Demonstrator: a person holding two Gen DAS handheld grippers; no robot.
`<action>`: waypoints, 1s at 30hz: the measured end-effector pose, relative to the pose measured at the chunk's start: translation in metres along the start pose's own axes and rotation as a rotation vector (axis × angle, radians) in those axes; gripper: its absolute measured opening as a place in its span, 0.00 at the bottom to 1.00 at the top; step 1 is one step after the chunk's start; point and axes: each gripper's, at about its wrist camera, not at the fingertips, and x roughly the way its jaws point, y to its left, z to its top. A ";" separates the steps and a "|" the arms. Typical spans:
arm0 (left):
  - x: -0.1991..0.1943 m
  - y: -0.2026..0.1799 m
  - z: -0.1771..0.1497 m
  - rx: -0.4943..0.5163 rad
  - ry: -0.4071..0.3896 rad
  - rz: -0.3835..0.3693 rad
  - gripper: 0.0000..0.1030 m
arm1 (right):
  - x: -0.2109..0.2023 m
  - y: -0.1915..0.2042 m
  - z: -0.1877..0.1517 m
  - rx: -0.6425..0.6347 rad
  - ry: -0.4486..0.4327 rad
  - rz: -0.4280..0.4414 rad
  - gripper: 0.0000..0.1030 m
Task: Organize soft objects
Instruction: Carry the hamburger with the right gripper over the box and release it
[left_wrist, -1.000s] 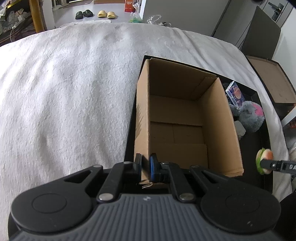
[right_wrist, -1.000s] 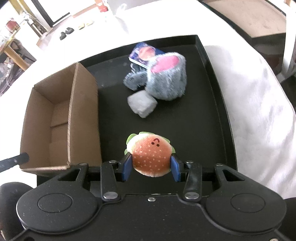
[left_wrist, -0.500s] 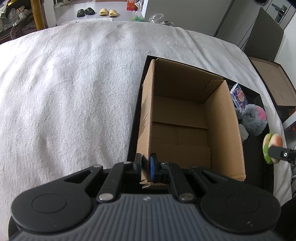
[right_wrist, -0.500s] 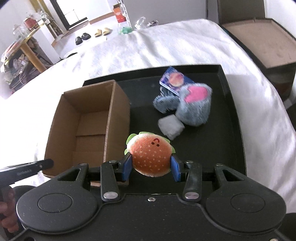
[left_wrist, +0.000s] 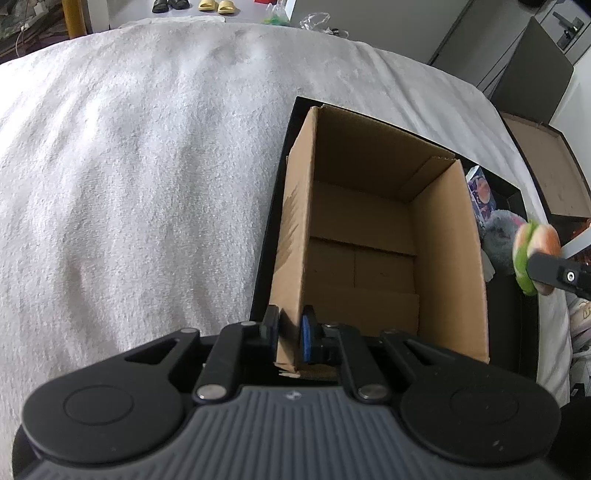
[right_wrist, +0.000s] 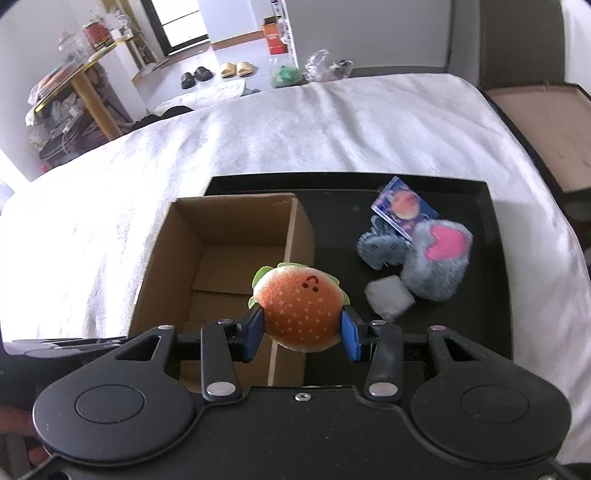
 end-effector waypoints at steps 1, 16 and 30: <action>0.001 0.001 0.000 -0.005 0.003 -0.002 0.10 | 0.002 0.004 0.002 -0.010 0.002 0.003 0.41; 0.003 0.011 0.004 -0.071 0.028 -0.036 0.10 | 0.032 0.060 0.023 -0.122 0.039 0.051 0.42; 0.003 0.010 0.006 -0.081 0.037 -0.035 0.11 | 0.042 0.070 0.027 -0.100 0.020 0.096 0.61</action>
